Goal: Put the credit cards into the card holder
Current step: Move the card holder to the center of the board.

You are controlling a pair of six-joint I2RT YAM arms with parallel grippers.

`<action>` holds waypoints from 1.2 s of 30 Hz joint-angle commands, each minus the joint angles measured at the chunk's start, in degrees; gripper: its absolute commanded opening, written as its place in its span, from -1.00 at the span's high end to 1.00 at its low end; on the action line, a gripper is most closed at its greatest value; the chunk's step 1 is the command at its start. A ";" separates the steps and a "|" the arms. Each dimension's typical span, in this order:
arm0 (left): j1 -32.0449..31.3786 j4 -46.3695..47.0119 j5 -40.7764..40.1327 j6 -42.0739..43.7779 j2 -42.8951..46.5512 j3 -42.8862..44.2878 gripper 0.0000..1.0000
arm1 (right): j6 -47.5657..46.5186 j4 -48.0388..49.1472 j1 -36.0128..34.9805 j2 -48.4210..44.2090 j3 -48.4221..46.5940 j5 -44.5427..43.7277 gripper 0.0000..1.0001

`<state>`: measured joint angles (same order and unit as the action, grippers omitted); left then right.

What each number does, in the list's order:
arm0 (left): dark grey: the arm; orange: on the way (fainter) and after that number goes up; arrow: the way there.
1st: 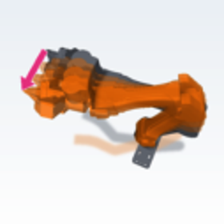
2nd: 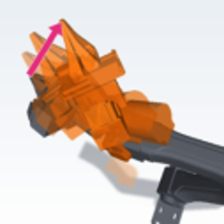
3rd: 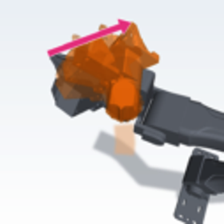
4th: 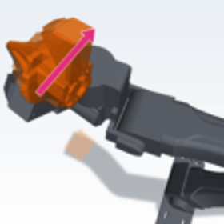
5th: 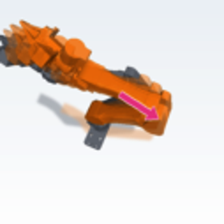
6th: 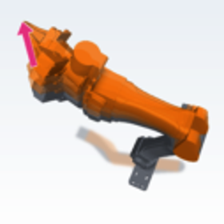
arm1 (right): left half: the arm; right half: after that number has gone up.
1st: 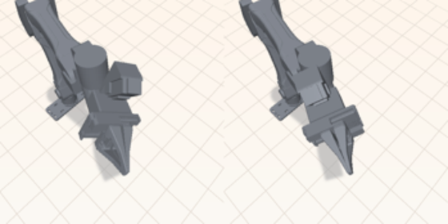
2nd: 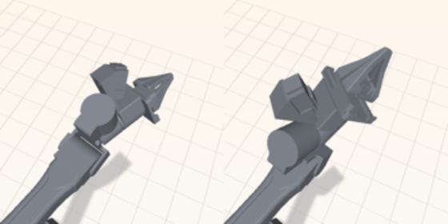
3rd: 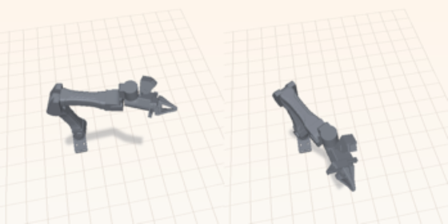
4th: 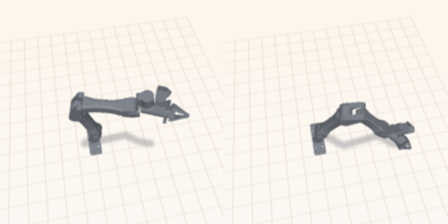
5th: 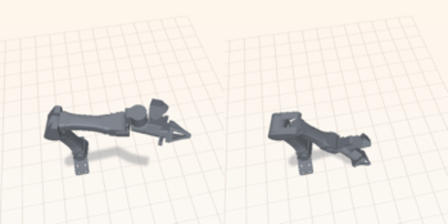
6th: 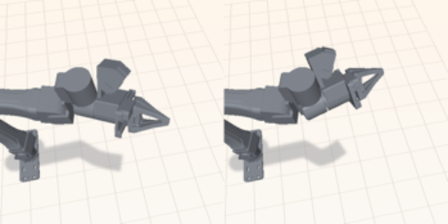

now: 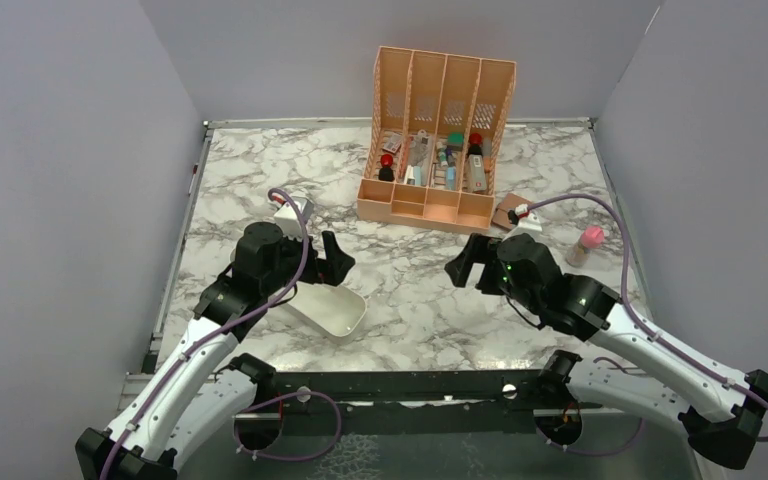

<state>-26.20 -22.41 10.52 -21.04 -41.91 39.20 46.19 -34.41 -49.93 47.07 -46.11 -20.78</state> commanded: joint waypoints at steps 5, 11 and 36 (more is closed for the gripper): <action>0.47 0.50 3.15 -0.72 0.68 -0.58 -0.98 | 0.12 -0.22 -0.47 3.14 -1.24 -8.21 -0.99; 0.53 0.56 3.16 -0.90 1.11 -0.65 -0.98 | 3.13 -2.72 -0.44 9.16 -5.31 -20.14 -1.00; 0.53 0.59 3.61 -0.85 1.75 -1.05 -0.98 | -5.54 22.57 42.31 44.21 -12.14 4.32 -0.06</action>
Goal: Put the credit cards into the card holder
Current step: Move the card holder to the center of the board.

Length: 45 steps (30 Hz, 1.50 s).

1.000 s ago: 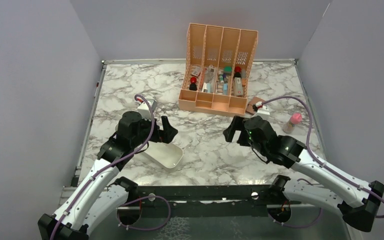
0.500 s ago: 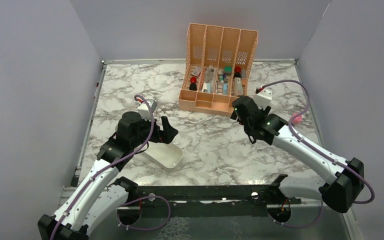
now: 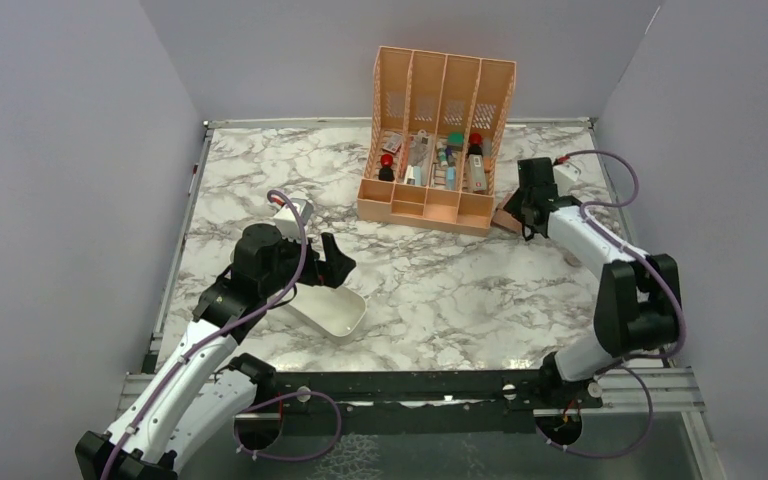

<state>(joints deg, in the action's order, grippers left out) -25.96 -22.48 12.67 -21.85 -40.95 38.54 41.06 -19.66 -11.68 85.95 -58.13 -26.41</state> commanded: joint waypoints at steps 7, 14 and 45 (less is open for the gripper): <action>0.29 0.66 1.40 -0.04 0.84 -0.37 -0.98 | -1.81 14.68 8.04 13.36 0.56 16.62 -0.18; 0.29 0.62 1.14 0.18 0.46 -0.34 -0.98 | -0.71 15.56 8.34 17.11 1.96 16.99 -0.18; -1.95 -0.12 3.64 -4.57 -10.74 5.57 -0.38 | -1.56 -1.66 -5.44 -27.91 26.92 34.14 0.67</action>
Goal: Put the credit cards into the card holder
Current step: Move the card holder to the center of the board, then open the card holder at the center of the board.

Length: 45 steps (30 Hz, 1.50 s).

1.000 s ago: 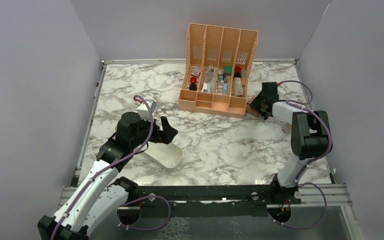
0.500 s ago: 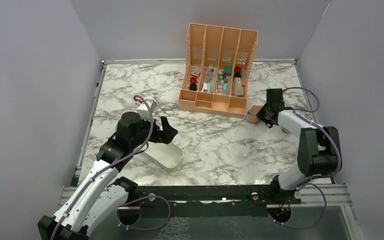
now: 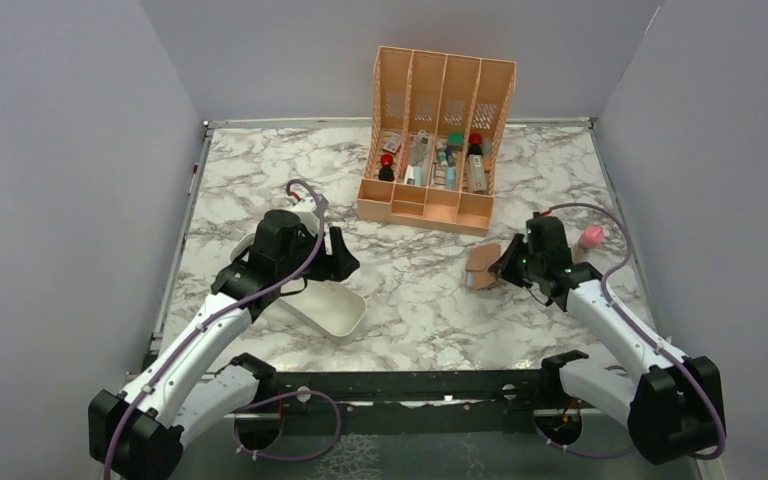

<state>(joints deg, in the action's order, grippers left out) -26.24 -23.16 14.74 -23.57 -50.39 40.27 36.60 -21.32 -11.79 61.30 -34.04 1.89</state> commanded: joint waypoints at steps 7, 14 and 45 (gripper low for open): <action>-7.58 1.96 -2.71 -5.90 -7.14 6.47 -0.16 | 6.38 6.76 -14.29 -0.63 6.73 8.66 0.60; -15.92 5.04 -5.52 -8.62 -18.14 10.09 0.22 | -0.24 10.55 -15.16 1.59 6.95 6.49 0.20; -24.78 18.27 -4.12 -16.51 -39.21 13.34 0.36 | -4.76 17.28 -8.68 11.29 7.08 15.94 0.11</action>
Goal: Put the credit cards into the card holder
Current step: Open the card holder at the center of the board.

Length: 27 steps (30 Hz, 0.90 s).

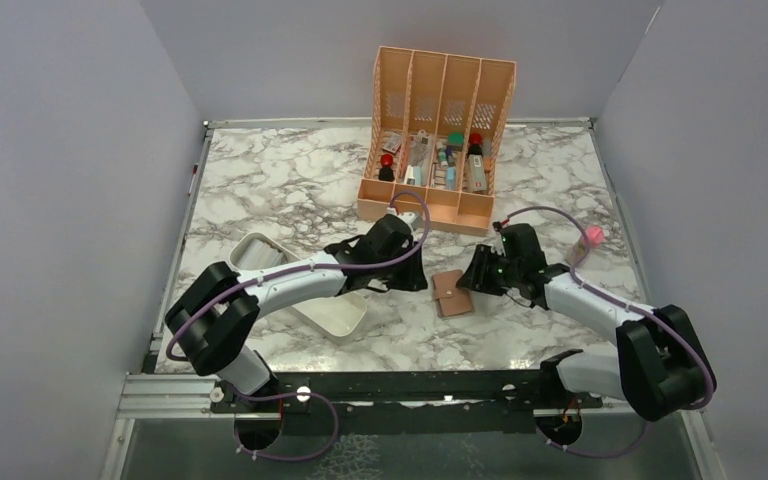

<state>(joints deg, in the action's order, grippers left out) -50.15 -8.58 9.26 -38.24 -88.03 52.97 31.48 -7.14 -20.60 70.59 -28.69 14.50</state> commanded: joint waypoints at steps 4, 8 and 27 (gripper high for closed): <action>-1.59 5.23 1.80 -2.60 -2.60 0.04 0.38 | 1.50 5.14 0.12 4.17 3.03 4.83 0.16; -2.28 6.57 2.24 -3.25 -3.64 0.15 0.40 | 3.56 6.15 0.12 4.01 3.20 7.88 0.59; -3.71 17.20 7.13 -5.62 -7.54 -1.46 0.16 | 17.27 3.43 0.12 -17.36 5.78 12.30 0.98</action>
<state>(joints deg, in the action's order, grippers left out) -53.30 4.16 13.98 -43.18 -93.95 52.38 46.09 -4.10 -20.40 55.02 -23.46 24.77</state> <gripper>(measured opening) 0.410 0.036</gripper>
